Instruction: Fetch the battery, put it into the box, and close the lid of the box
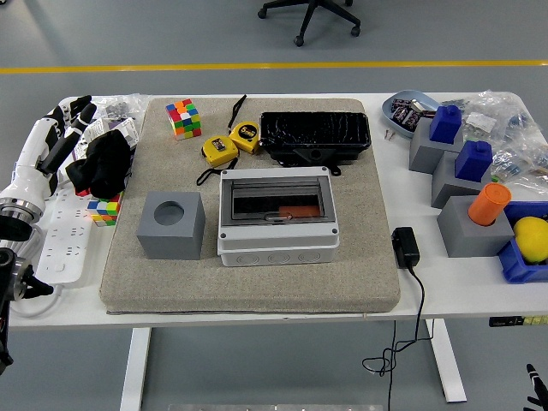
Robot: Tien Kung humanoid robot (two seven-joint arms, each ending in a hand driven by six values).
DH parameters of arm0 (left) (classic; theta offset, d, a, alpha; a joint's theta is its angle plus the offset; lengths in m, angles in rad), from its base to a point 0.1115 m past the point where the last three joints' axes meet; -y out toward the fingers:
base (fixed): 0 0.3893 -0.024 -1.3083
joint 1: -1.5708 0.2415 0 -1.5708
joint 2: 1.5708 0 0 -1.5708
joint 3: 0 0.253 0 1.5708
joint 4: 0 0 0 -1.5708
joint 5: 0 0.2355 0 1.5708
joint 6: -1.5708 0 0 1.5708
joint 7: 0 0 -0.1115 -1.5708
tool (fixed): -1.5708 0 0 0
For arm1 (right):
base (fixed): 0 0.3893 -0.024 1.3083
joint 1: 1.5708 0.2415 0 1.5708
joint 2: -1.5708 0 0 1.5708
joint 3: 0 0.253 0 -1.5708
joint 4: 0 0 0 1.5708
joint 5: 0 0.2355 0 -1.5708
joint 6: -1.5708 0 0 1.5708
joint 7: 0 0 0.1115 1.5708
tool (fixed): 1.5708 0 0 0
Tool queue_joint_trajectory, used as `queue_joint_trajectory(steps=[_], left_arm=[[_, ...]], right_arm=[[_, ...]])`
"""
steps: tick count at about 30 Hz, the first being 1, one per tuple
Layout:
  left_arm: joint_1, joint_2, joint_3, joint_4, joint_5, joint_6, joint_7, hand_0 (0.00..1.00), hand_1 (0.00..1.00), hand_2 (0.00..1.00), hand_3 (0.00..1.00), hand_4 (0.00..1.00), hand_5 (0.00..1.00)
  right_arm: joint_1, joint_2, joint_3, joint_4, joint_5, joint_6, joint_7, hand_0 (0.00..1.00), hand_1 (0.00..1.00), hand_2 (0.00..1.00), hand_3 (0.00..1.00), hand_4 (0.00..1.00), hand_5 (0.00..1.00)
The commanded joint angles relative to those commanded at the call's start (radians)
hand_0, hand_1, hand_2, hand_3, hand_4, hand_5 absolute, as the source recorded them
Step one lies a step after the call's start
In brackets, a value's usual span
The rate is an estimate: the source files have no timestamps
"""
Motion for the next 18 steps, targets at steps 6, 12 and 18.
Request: queue_joint_trajectory(steps=[6,12,18], left_arm=[[-0.021,0.006,0.009,0.025,-0.008,0.003,-0.002,0.913,0.913,0.894,0.867,0.998,0.844],[-0.021,0.004,0.023,0.022,-0.012,0.000,0.003,0.913,0.912,0.894,0.869,0.998,0.845],[-0.023,0.007,0.033,0.019,-0.014,0.011,0.022,0.899,0.907,0.888,0.863,0.998,0.860]], right_arm=[[0.003,-0.006,-0.002,0.000,0.004,0.003,0.004,0.953,0.917,0.896,0.921,0.998,0.998],[0.006,-0.012,0.000,0.000,0.003,-0.005,0.020,0.922,0.905,0.890,0.913,0.998,0.998],[0.012,-0.018,-0.012,0.000,0.013,-0.005,0.025,0.915,0.891,0.877,0.907,0.998,0.998]])
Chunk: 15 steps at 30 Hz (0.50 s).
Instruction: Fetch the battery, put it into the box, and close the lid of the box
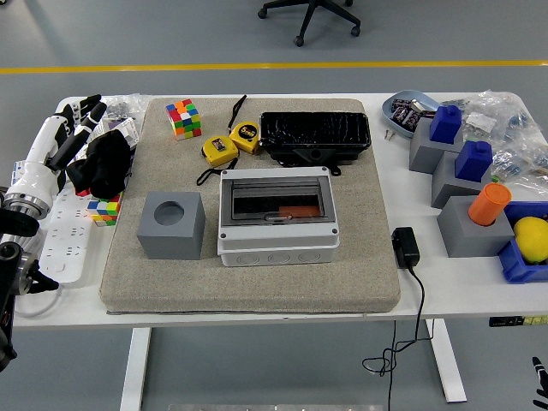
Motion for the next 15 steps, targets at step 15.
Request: queue_joint_trajectory(steps=[15], left_arm=[[-0.007,0.007,0.011,0.017,-0.003,-0.009,0.004,0.883,0.877,0.838,0.828,0.998,0.865]], right_arm=[[0.007,-0.007,-0.034,0.000,0.039,-0.007,0.003,0.864,0.840,0.832,0.871,0.998,0.998]])
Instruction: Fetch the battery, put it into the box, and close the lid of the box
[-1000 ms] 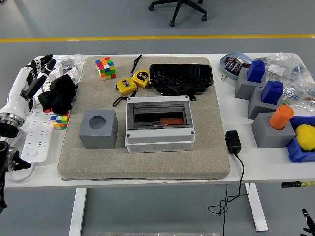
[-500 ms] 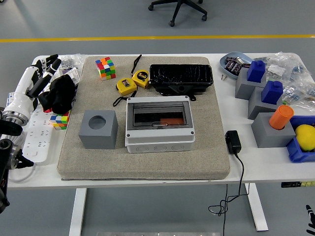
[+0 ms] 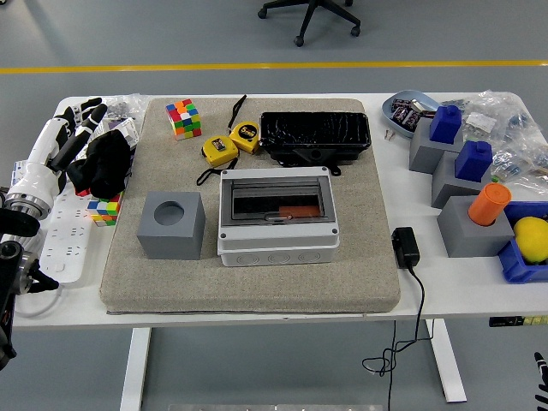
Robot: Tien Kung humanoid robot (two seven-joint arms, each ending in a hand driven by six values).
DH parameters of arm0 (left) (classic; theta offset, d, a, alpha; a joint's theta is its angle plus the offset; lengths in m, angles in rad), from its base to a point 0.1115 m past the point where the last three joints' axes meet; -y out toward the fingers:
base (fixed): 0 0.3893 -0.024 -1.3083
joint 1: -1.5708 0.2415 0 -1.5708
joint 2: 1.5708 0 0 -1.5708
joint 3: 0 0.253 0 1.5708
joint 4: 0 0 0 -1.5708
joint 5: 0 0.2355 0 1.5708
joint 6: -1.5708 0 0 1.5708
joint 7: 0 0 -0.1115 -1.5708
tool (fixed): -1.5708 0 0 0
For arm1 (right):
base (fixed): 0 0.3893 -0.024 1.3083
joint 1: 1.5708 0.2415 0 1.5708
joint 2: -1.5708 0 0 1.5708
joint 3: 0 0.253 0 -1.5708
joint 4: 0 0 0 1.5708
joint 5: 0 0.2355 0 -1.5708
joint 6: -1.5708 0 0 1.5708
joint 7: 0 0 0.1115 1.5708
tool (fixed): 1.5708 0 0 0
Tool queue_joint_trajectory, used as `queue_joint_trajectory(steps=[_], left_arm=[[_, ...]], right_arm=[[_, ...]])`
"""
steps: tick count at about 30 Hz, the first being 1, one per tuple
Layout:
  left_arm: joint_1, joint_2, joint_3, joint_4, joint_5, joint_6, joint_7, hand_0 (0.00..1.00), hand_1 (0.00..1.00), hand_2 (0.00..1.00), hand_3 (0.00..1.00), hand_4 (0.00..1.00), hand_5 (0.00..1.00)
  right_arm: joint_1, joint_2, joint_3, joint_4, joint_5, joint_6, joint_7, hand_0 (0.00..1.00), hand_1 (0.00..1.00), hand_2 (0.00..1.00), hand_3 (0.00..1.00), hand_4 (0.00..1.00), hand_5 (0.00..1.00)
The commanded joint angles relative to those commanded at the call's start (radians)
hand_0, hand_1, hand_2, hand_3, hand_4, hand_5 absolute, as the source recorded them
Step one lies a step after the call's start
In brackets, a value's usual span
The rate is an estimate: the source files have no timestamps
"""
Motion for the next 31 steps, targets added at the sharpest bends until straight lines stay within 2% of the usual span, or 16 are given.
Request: queue_joint_trajectory(steps=[3,4,15,16,21,22,31], left_arm=[[0.000,0.000,0.002,-0.001,0.001,-0.002,0.002,0.883,0.877,0.838,0.828,0.998,0.865],[0.001,0.000,0.004,-0.001,0.001,-0.002,0.003,0.868,0.846,0.811,0.790,0.998,0.866],[-0.002,0.004,0.007,0.000,0.005,0.005,-0.003,0.865,0.843,0.809,0.792,0.998,0.873],[0.000,0.004,0.007,0.000,0.004,0.005,-0.003,0.845,0.804,0.765,0.734,0.998,0.879],[0.005,0.001,0.004,0.001,-0.001,0.005,0.000,0.845,0.804,0.765,0.734,0.998,0.879],[0.006,0.001,0.003,0.002,-0.001,0.005,0.001,0.825,0.764,0.725,0.709,0.998,0.879],[0.013,-0.001,-0.003,0.011,-0.005,0.000,0.005,0.822,0.762,0.725,0.714,0.998,0.875]], right_arm=[[-0.002,0.000,-0.002,0.000,0.001,0.001,-0.002,0.864,0.840,0.832,0.871,0.998,0.998],[-0.003,0.001,-0.003,0.000,0.001,0.001,-0.003,0.853,0.831,0.818,0.856,0.998,0.998],[-0.006,-0.002,-0.013,0.000,0.008,0.002,-0.006,0.851,0.826,0.817,0.852,0.998,0.998],[-0.007,-0.002,-0.012,0.000,0.007,0.001,-0.006,0.851,0.823,0.813,0.851,0.998,0.998],[-0.008,0.001,-0.012,0.000,0.008,0.000,-0.006,0.851,0.823,0.813,0.851,0.998,0.998],[-0.009,0.002,-0.014,0.000,0.009,-0.001,-0.006,0.849,0.818,0.805,0.842,0.998,0.998],[-0.009,0.005,-0.029,0.000,0.014,0.005,-0.011,0.837,0.805,0.795,0.841,0.998,0.998]])
